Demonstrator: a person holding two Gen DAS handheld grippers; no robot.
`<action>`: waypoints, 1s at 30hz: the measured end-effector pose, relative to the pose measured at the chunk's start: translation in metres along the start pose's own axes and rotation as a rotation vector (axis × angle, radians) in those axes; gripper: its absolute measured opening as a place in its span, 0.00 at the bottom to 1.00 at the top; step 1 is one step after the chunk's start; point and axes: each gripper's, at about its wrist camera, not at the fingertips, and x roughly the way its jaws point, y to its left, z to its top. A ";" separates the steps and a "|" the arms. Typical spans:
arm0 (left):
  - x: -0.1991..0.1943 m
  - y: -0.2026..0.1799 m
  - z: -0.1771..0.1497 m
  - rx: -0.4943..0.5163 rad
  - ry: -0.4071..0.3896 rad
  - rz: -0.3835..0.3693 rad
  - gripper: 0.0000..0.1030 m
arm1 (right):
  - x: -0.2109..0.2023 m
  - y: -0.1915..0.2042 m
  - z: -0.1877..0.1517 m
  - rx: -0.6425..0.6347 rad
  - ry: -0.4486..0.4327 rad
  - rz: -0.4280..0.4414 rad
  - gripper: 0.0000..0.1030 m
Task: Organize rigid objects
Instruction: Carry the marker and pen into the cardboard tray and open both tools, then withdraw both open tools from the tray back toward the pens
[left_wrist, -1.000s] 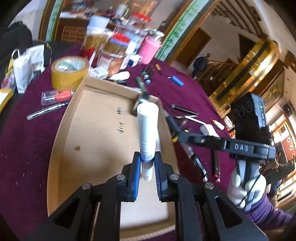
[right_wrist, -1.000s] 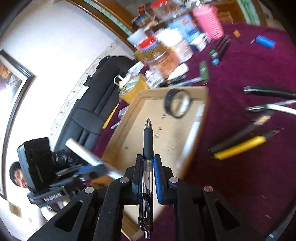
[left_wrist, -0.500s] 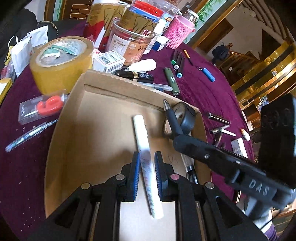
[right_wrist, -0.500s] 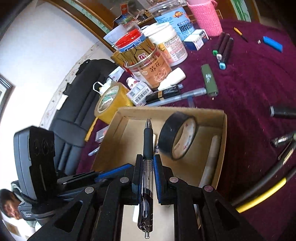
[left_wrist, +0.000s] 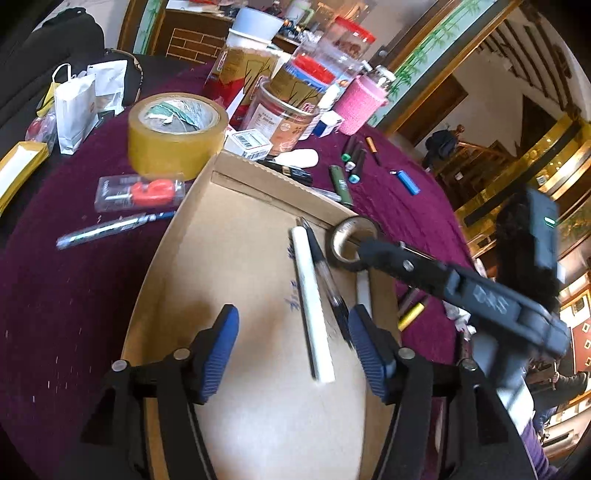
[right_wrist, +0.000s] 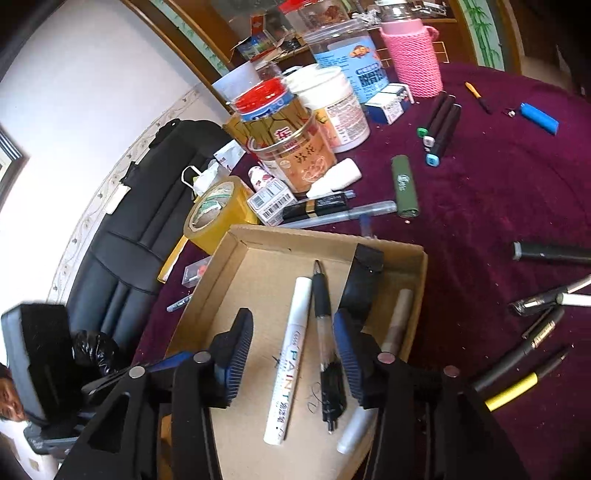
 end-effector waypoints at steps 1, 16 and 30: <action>-0.004 -0.001 -0.004 0.000 -0.008 -0.007 0.62 | -0.001 -0.004 -0.001 0.009 0.002 -0.005 0.59; -0.050 -0.022 -0.048 -0.003 -0.099 -0.117 0.69 | -0.039 -0.035 0.016 0.099 -0.140 0.018 0.64; -0.058 -0.025 -0.056 0.003 -0.128 -0.079 0.72 | -0.023 -0.033 0.012 0.075 -0.057 0.039 0.69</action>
